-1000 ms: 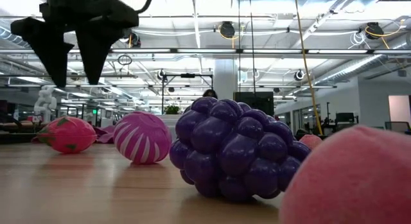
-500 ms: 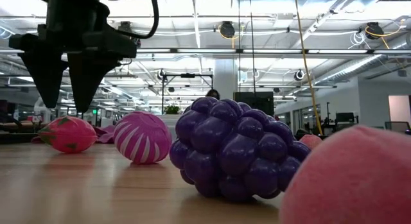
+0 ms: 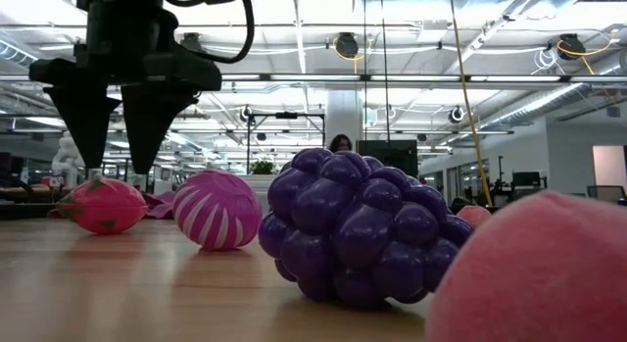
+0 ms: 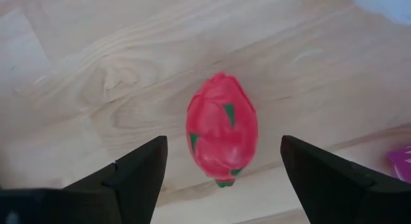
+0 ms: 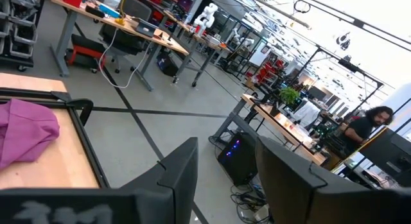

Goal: Pick and placing Produce into tupperware
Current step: Put the red dragon fruit into the transparent bin

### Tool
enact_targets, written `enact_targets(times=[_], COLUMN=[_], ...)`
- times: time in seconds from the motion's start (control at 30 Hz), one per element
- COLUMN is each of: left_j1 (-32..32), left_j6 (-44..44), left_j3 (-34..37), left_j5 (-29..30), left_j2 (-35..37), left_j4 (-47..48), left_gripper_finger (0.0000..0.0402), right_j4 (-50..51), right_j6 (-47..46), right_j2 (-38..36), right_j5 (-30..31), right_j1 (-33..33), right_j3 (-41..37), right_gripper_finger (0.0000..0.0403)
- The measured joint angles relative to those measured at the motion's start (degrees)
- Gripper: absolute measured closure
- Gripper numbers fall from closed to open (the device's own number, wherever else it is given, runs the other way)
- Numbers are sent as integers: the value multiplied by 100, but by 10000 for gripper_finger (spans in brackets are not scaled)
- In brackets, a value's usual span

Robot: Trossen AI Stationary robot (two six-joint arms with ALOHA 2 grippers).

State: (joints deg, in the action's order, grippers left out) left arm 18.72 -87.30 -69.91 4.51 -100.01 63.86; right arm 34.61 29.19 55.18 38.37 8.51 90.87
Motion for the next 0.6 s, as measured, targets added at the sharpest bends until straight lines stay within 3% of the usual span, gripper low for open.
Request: enact_targets(times=[0.6], left_j1=[-26], left_j6=[176], left_j3=[0], left_j5=[-153], left_j2=[-584], left_j4=[-53], left_gripper_finger=[91], right_j4=[85], right_j6=[0], right_j2=[2], right_j5=[-2], right_j1=[0], right_j3=[0], right_gripper_finger=[254])
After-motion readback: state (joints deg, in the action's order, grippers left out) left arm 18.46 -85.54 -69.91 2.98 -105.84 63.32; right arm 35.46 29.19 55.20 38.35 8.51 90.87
